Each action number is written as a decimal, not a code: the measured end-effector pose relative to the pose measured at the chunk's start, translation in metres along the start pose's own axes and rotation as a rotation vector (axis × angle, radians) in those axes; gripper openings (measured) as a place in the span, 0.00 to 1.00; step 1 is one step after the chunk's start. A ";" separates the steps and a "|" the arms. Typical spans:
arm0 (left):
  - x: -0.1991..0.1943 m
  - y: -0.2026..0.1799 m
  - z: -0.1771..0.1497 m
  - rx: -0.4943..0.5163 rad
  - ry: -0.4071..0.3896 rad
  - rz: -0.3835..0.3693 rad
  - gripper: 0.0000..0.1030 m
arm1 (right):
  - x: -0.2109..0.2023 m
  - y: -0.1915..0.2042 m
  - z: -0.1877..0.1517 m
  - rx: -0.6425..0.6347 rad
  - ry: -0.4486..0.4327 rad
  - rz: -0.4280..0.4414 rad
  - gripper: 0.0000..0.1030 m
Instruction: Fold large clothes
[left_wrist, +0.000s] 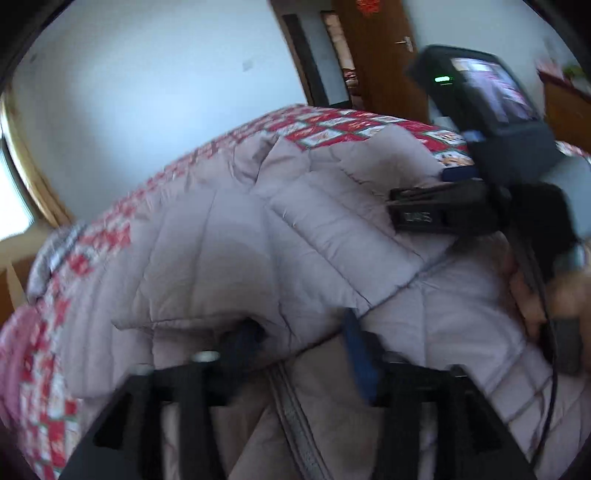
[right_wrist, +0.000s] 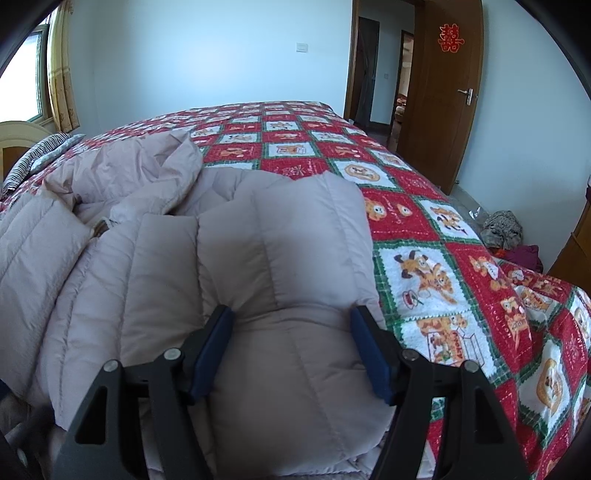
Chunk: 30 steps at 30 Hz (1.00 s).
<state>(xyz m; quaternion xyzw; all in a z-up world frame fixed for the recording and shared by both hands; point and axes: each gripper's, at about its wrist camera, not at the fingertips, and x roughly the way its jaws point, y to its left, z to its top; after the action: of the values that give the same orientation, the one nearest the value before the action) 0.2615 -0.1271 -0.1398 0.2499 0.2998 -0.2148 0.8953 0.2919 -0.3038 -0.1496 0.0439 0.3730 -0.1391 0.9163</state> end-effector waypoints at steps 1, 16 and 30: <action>-0.011 -0.001 -0.003 0.016 -0.021 0.011 0.70 | 0.000 0.000 0.000 0.001 0.000 0.002 0.69; -0.029 0.227 -0.075 -0.742 -0.013 0.281 0.81 | -0.066 0.031 0.006 -0.029 -0.103 0.088 0.73; 0.056 0.244 -0.130 -0.950 0.110 0.150 0.85 | -0.074 0.218 0.004 -0.401 -0.146 0.214 0.63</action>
<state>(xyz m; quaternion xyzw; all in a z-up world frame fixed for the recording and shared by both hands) 0.3766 0.1255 -0.1885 -0.1546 0.3928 0.0243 0.9062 0.3071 -0.0799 -0.1004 -0.1097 0.3192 0.0329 0.9407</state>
